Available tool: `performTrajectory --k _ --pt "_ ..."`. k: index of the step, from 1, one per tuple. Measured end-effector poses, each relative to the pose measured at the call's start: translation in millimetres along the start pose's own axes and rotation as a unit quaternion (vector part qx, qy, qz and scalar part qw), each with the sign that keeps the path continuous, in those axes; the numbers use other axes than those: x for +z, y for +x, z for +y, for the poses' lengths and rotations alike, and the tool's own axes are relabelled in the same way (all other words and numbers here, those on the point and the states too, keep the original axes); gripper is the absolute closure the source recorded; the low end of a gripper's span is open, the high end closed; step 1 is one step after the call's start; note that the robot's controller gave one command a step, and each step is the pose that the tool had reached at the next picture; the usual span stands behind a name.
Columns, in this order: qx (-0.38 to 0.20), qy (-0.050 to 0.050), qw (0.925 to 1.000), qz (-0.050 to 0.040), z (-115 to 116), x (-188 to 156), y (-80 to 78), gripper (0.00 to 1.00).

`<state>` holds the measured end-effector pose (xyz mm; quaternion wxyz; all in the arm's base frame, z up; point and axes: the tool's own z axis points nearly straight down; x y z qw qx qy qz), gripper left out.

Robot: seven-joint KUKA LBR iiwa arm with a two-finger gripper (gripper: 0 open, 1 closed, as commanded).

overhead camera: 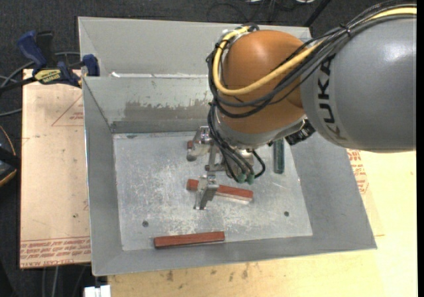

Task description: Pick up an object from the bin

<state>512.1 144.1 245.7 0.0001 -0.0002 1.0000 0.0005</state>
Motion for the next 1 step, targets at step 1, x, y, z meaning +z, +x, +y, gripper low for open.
performTrajectory --k 1 --pt "0.000 0.000 1.0000 0.0000 -0.1 0.0 0.0 0.00"
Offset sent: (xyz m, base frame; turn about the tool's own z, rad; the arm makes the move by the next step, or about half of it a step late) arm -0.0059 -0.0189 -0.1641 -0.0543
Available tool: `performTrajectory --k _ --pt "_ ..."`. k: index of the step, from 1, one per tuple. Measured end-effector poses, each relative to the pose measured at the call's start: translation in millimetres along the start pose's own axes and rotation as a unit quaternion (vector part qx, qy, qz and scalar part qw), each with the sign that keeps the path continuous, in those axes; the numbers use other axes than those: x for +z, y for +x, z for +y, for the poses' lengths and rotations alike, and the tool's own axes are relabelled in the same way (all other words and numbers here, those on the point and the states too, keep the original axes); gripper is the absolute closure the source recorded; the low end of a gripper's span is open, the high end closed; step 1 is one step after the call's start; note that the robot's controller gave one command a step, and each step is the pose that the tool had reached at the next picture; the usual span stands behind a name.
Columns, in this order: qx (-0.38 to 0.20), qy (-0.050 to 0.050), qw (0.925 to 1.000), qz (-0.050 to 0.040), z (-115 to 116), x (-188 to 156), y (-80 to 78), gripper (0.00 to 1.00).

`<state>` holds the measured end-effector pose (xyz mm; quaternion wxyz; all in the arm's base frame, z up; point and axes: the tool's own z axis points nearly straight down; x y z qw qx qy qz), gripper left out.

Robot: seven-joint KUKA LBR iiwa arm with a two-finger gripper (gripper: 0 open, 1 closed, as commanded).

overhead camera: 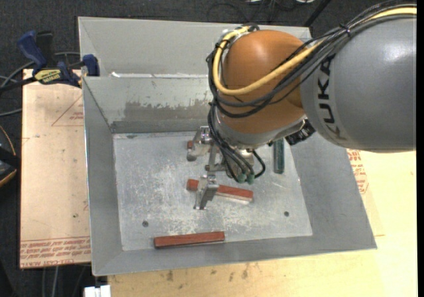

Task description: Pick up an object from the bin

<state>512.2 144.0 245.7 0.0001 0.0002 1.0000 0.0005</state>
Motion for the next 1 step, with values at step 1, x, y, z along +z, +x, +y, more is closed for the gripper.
performTrajectory --k 1 --pt "-0.008 -0.001 1.0000 -0.0038 -4.1 42.8 0.2 0.00"
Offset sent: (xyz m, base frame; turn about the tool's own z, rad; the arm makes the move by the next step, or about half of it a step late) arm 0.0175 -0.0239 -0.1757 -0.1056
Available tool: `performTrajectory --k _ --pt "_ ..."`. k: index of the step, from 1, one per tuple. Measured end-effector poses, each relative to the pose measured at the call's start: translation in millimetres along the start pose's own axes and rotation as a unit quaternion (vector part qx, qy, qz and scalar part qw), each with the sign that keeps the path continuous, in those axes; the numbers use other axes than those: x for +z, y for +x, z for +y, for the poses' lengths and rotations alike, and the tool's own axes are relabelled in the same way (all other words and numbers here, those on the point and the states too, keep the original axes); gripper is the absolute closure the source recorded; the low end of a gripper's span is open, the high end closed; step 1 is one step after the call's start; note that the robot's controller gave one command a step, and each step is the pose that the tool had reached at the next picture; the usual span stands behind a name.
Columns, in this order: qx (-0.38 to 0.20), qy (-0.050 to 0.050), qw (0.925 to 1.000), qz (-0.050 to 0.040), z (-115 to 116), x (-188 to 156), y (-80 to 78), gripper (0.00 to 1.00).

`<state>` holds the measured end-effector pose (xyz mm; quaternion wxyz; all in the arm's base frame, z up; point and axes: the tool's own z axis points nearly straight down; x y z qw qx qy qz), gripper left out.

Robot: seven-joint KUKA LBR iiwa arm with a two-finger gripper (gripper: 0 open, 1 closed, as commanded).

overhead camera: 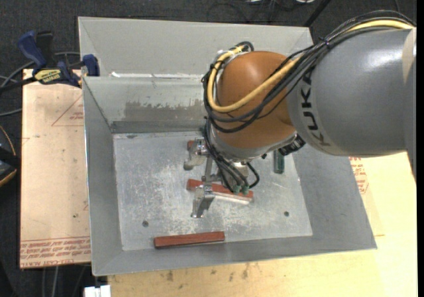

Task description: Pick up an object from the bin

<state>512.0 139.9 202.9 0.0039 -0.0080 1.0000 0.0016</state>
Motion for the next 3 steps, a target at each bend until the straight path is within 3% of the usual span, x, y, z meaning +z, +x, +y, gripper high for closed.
performTrajectory --k 1,2,3 --pt "-0.022 0.001 0.9998 0.0018 -9.7 69.3 -7.4 0.00" --pt "0.002 0.001 1.0000 0.0072 -61.9 71.1 -36.9 0.00" --pt "-0.046 0.000 0.9989 -0.0010 -43.2 126.0 -36.7 1.00"
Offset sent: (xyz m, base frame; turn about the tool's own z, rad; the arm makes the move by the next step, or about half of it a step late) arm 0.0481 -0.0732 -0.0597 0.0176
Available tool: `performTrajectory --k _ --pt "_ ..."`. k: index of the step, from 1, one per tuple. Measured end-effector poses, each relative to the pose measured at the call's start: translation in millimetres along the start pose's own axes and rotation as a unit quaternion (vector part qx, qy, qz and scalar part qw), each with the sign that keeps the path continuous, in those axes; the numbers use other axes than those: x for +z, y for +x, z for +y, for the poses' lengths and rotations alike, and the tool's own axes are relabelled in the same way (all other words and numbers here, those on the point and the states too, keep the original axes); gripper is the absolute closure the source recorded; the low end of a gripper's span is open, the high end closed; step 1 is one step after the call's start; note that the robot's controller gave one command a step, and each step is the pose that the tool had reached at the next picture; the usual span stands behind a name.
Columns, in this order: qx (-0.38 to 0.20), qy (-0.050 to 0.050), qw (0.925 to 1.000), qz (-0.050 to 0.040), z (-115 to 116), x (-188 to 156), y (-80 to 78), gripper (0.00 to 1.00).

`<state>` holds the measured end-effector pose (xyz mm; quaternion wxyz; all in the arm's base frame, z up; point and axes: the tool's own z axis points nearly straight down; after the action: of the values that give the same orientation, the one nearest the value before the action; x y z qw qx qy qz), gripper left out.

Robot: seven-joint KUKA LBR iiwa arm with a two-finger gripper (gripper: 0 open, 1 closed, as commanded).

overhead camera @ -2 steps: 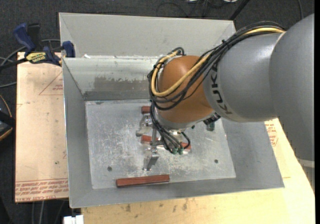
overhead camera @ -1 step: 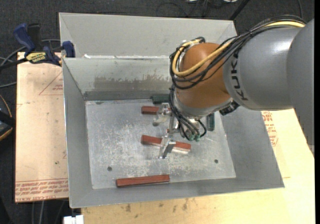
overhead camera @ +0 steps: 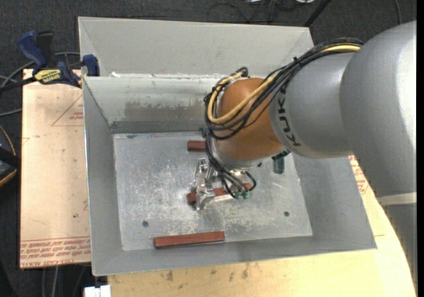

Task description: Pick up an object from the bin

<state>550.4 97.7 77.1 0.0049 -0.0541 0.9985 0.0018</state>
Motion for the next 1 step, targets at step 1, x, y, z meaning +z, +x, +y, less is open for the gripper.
performTrajectory --k 1 --pt "0.000 0.000 1.0000 0.0000 0.0 0.0 0.0 1.00"
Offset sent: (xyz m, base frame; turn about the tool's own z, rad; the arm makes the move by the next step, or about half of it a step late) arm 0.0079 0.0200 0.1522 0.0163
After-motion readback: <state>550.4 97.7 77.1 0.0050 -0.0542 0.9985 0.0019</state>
